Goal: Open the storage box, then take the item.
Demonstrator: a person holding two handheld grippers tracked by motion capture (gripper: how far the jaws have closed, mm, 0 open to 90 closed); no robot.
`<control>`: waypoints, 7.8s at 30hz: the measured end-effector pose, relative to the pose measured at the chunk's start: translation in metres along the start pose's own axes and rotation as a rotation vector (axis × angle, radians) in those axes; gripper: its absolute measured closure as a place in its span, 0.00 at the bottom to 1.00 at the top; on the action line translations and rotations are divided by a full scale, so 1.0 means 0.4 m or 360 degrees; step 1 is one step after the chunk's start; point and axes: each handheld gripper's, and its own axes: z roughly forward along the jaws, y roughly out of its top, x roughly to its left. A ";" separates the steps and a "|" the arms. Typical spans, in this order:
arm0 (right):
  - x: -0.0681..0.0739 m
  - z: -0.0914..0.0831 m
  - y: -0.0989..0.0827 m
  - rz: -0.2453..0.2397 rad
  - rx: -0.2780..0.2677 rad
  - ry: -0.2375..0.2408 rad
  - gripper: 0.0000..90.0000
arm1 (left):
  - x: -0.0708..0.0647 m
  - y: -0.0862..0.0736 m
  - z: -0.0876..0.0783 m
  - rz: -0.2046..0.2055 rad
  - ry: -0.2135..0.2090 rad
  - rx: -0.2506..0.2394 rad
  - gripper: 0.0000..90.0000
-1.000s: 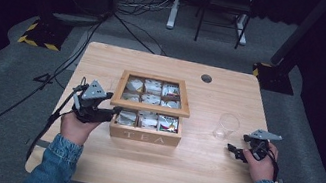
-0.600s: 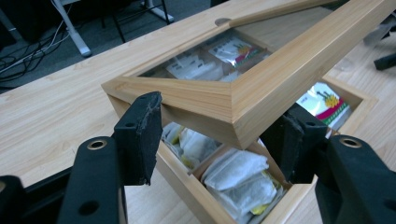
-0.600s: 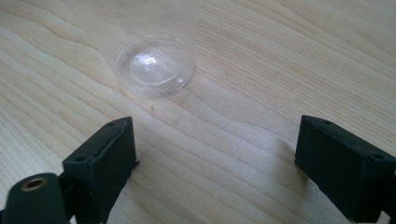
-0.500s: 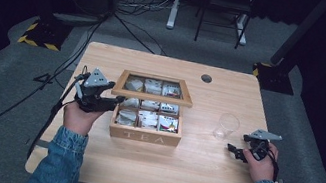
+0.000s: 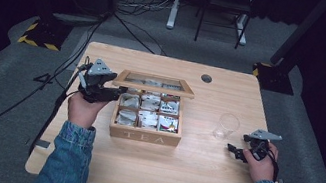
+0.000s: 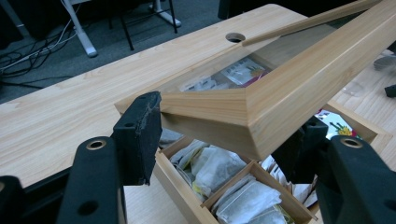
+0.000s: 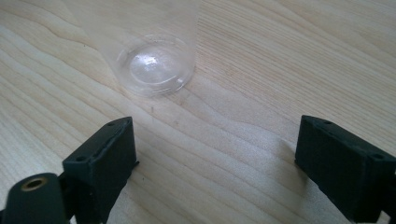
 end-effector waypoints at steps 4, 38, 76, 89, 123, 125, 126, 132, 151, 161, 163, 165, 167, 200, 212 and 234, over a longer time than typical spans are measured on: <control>0.000 0.000 0.000 -0.0001 0.0001 0.0000 0.14 | 0.006 0.002 0.005 0.0009 0.0003 -0.0026 0.44; 0.042 -0.050 -0.015 0.0080 -0.0033 -0.0013 0.46 | 0.030 0.026 0.016 0.0024 0.0014 -0.0114 0.48; 0.286 -0.049 0.163 -0.0133 -0.0134 0.0412 0.56 | 0.030 0.026 0.015 0.0035 0.0001 -0.0088 0.48; 0.354 -0.040 0.278 -0.0210 -0.0164 0.0475 0.57 | 0.025 0.024 0.018 0.0048 0.0022 -0.0078 0.48; 0.550 0.127 0.482 -0.0385 -0.0168 0.0653 0.56 | 0.034 0.025 0.022 0.0055 -0.0011 -0.0083 0.46; 0.565 0.140 0.489 -0.0399 -0.0158 0.0666 0.57 | 0.034 0.026 0.023 0.0053 -0.0013 -0.0087 0.46; 0.571 0.147 0.492 -0.0407 -0.0156 0.0671 0.57 | 0.034 0.026 0.023 0.0053 -0.0014 -0.0087 0.46; 0.605 0.176 0.504 -0.0445 -0.0126 0.0688 0.58 | 0.035 0.025 0.023 0.0052 -0.0017 -0.0088 0.46; 0.675 0.267 0.519 -0.0577 -0.0016 0.0695 0.64 | 0.036 0.025 0.022 0.0053 -0.0017 -0.0084 0.46; 0.688 0.298 0.523 -0.0662 0.0040 0.0667 0.65 | 0.035 0.025 0.022 0.0052 -0.0017 -0.0082 0.46; 0.689 0.300 0.525 -0.0679 0.0059 0.0656 0.69 | 0.035 0.025 0.022 0.0052 -0.0017 -0.0082 0.46; 0.689 0.302 0.530 -0.0724 0.0077 0.0629 0.77 | 0.035 0.025 0.023 0.0052 -0.0015 -0.0086 0.46; 0.692 0.303 0.531 -0.0744 0.0089 0.0619 0.83 | 0.035 0.025 0.023 0.0051 -0.0017 -0.0086 0.46; 0.677 0.186 0.553 -0.0736 -0.0115 0.0647 1.00 | 0.035 0.025 0.022 0.0059 -0.0019 -0.0077 0.46; 0.655 0.141 0.548 -0.0702 -0.0171 0.0659 1.00 | 0.035 0.025 0.022 0.0059 -0.0021 -0.0076 0.46; 0.554 0.033 0.511 -0.0600 -0.0259 0.0577 1.00 | 0.035 0.025 0.022 0.0055 -0.0022 -0.0077 0.46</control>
